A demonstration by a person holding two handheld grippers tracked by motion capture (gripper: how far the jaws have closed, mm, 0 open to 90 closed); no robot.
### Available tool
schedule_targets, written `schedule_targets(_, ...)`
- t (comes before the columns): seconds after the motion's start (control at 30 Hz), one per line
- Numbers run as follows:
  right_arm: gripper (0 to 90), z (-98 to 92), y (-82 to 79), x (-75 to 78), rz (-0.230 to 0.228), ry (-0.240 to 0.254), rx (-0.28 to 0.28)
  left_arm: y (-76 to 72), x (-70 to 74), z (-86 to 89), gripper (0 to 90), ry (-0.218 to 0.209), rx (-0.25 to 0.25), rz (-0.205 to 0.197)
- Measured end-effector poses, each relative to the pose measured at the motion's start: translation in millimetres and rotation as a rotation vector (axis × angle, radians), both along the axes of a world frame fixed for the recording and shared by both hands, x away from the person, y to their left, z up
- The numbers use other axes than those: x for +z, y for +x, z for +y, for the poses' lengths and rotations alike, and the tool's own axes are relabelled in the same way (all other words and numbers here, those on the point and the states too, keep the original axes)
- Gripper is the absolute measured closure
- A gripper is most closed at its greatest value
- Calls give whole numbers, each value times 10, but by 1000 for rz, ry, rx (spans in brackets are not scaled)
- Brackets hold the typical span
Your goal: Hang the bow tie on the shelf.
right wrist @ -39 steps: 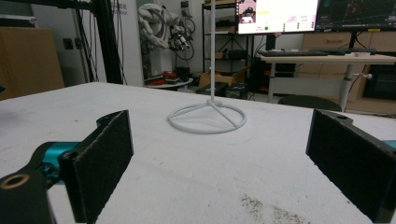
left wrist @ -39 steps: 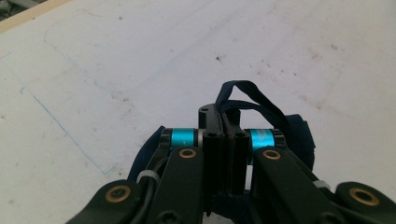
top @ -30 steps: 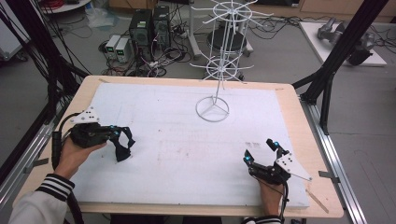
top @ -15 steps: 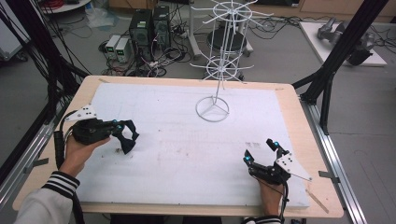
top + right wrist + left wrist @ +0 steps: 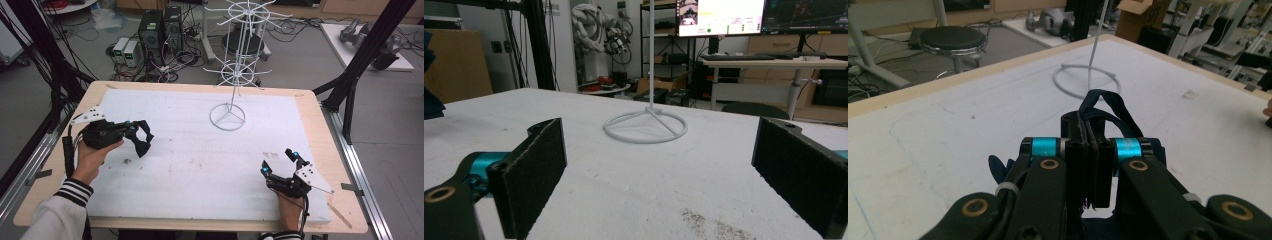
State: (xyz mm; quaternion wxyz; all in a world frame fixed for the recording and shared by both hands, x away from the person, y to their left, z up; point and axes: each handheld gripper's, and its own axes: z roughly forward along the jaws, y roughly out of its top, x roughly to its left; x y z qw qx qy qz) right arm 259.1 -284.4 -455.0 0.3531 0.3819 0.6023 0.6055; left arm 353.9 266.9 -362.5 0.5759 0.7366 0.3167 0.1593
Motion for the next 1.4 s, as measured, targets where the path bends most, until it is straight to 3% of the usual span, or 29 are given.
schedule_targets(0.53,64,-4,2,0,-1,0,1,152,187,-309,878,-28,-42,-31)
schedule_targets(0.83,64,-3,2,0,-1,0,2,288,291,-519,878,-22,-67,-40)
schedule_targets(1.4,64,-4,3,0,-2,-1,3,500,380,-851,878,-58,-84,-51)
